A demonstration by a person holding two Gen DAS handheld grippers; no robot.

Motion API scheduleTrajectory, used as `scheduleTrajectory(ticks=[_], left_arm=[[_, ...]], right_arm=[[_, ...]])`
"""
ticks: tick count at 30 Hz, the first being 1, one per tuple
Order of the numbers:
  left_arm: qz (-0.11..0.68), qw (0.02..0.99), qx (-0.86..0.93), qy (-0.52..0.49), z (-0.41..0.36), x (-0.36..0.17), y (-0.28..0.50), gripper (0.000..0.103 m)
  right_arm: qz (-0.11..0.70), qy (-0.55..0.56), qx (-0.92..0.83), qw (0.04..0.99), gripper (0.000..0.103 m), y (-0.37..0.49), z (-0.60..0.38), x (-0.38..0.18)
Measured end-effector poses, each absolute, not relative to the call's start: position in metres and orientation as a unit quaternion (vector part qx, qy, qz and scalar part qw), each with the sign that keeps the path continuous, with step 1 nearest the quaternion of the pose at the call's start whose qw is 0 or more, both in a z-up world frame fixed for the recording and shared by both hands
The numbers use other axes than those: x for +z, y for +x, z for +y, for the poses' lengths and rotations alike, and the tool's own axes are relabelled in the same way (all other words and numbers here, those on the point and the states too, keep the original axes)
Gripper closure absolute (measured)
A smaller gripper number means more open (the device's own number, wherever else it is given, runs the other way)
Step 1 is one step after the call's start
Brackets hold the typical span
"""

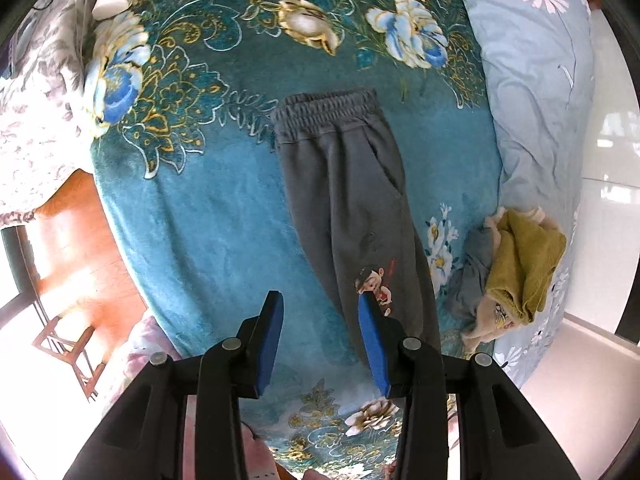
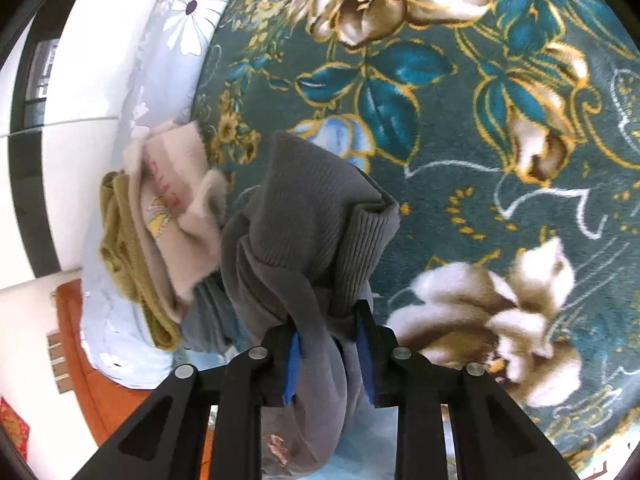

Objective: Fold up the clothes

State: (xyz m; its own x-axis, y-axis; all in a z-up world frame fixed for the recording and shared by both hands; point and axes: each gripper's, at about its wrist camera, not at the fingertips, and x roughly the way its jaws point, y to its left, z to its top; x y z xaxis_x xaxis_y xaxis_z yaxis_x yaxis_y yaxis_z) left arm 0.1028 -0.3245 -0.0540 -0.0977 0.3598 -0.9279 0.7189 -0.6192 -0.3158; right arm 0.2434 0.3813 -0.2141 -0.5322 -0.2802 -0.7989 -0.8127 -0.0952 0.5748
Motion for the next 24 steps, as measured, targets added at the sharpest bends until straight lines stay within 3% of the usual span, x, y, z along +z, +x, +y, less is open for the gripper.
scheduleTrajectory(ticks=[2, 8, 13, 15, 24], left_arm=[[0.417, 0.143, -0.616, 0.653, -0.331, -0.060, 0.104, 0.063], [0.434, 0.118, -0.607, 0.655, -0.337, -0.088, 0.086, 0.063], [0.458, 0.092, -0.592, 0.657, -0.320, -0.114, 0.059, 0.063], [0.468, 0.082, -0.583, 0.659, -0.308, -0.126, 0.045, 0.063], [0.489, 0.068, -0.548, 0.675, -0.256, -0.173, -0.016, 0.063]], right_arm=[[0.631, -0.433, 0.602, 0.226, 0.061, 0.247, 0.381, -0.209], [0.575, -0.447, 0.636, 0.257, 0.059, 0.259, 0.370, -0.171], [0.551, -0.478, 0.662, 0.174, 0.059, 0.216, 0.328, -0.150], [0.545, -0.499, 0.656, 0.156, 0.058, 0.195, 0.311, -0.155], [0.576, -0.538, 0.563, 0.248, 0.061, 0.174, 0.304, -0.215]])
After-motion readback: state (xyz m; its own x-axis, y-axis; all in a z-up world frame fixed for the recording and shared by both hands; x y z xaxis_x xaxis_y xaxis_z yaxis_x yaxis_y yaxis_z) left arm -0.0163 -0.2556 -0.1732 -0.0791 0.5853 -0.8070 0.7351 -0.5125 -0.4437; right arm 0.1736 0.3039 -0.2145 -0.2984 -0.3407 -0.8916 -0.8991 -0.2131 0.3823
